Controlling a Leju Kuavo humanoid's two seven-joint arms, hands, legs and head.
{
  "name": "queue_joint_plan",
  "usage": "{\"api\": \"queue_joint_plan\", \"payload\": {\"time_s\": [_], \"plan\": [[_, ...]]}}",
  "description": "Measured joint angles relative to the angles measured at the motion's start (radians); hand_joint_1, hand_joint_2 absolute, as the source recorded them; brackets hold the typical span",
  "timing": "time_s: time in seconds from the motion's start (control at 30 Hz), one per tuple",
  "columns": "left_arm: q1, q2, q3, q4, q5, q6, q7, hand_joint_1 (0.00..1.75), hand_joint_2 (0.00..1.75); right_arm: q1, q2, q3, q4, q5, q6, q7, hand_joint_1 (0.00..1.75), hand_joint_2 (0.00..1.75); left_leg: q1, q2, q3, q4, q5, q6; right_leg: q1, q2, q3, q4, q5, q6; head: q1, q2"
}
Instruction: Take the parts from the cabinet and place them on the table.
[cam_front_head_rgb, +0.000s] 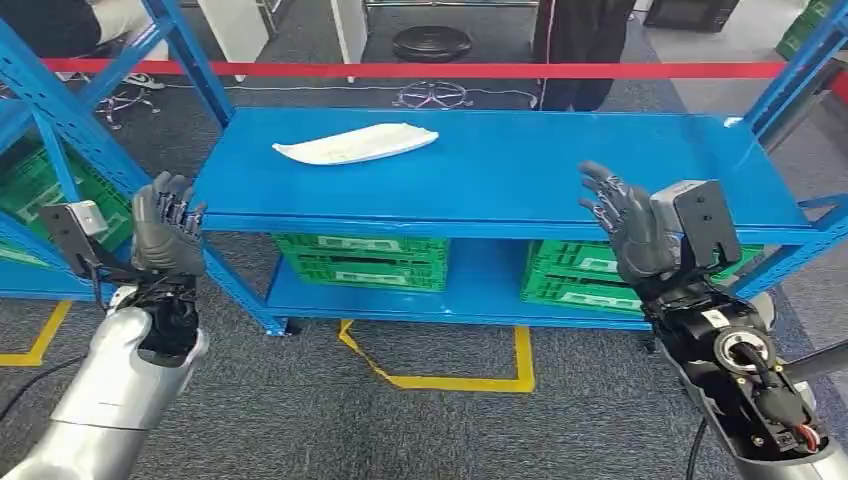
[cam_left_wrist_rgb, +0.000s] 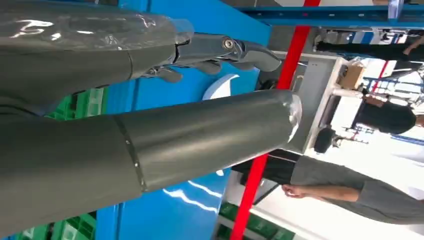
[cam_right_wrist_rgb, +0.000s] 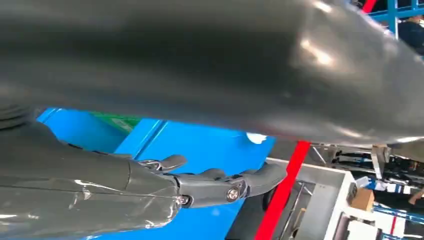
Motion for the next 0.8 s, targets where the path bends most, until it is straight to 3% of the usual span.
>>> {"api": "queue_joint_plan", "payload": {"time_s": [0.27, 0.43, 0.47, 0.5, 0.53, 0.6, 0.63, 0.67, 0.7, 0.77, 0.8], "plan": [[0.0, 0.004, 0.0, 0.0, 0.005, 0.009, 0.0, 0.0, 0.0, 0.0, 0.0, 0.006, 0.0, 0.04, 0.002, -0.011, 0.0, 0.0, -0.001, 0.0, -0.004, 0.009, -0.005, 0.007, -0.005, -0.001, 0.0, -0.001, 0.0, 0.003, -0.004, 0.0], [0.0, 0.006, 0.0, -0.001, 0.005, 0.012, 0.0, 0.0, 0.0, 0.0, 0.0, 0.007, 0.0, 0.042, 0.002, -0.013, 0.0, 0.0, -0.004, -0.001, -0.011, 0.017, -0.009, 0.021, -0.006, -0.005, 0.003, -0.007, 0.003, 0.016, -0.005, 0.0], [0.0, 0.006, 0.0, -0.003, 0.005, 0.012, 0.0, 0.0, 0.0, 0.0, 0.001, 0.007, 0.0, 0.042, 0.002, -0.014, 0.0, 0.0, 0.005, -0.001, -0.002, 0.0, -0.002, 0.029, -0.001, -0.005, 0.006, -0.009, 0.002, 0.022, -0.006, 0.0], [0.0, 0.005, 0.0, -0.003, 0.004, 0.012, 0.0, 0.0, 0.0, 0.0, 0.001, 0.007, 0.0, 0.044, 0.002, -0.015, 0.0, 0.0, 0.009, -0.001, 0.007, -0.01, 0.002, 0.031, -0.006, -0.003, -0.004, 0.003, -0.009, 0.023, -0.003, 0.0], [-0.004, 0.004, 0.0, -0.003, 0.003, 0.012, 0.0, 0.0, 0.0, -0.003, 0.001, 0.007, 0.0, 0.045, 0.003, -0.018, 0.0, 0.0, 0.011, -0.001, 0.01, -0.012, 0.003, 0.035, -0.004, -0.001, -0.026, 0.057, -0.044, 0.022, 0.004, 0.0], [-0.002, 0.004, 0.0, -0.003, 0.001, 0.013, 0.0, 0.0, 0.0, -0.001, 0.001, 0.007, 0.003, 0.045, 0.006, -0.019, 0.0, 0.0, 0.01, -0.005, 0.01, -0.011, 0.002, 0.037, -0.005, -0.001, -0.109, 0.236, -0.118, 0.028, 0.019, 0.0], [0.001, 0.004, 0.0, -0.003, -0.001, 0.013, 0.0, 0.0, 0.0, 0.002, 0.001, 0.008, 0.007, 0.045, 0.01, -0.021, 0.0, 0.0, 0.01, -0.009, 0.01, -0.011, 0.001, 0.037, -0.006, -0.001, -0.148, 0.31, -0.138, 0.032, 0.023, 0.0], [0.004, 0.005, 0.0, -0.003, -0.001, 0.014, 0.0, 0.0, 0.0, 0.002, 0.001, 0.009, 0.009, 0.045, 0.012, -0.021, 0.0, 0.0, 0.01, -0.014, 0.01, -0.01, -0.001, 0.036, -0.008, -0.001, -0.163, 0.333, -0.134, 0.033, 0.026, 0.0], [0.006, 0.004, 0.0, -0.003, -0.001, 0.016, 0.0, 0.0, 0.0, 0.002, 0.001, 0.009, 0.011, 0.045, 0.012, -0.021, 0.0, 0.0, 0.012, -0.02, 0.012, -0.008, -0.003, 0.033, -0.011, -0.001, -0.154, 0.305, -0.107, 0.034, 0.028, 0.0], [0.006, 0.004, 0.0, -0.003, -0.001, 0.018, 0.0, 0.0, 0.0, 0.0, 0.001, 0.009, 0.014, 0.045, 0.013, -0.023, 0.0, 0.0, 0.02, -0.033, 0.017, 0.001, -0.012, 0.02, -0.017, -0.001, -0.074, 0.127, -0.004, 0.037, 0.034, 0.0], [0.006, 0.004, 0.0, -0.003, -0.001, 0.019, 0.0, 0.0, 0.0, -0.001, 0.001, 0.009, 0.014, 0.045, 0.014, -0.024, 0.0, 0.0, 0.022, -0.037, 0.018, 0.01, -0.02, 0.012, -0.022, 0.007, -0.035, 0.036, 0.022, 0.042, 0.039, 0.0]]}}
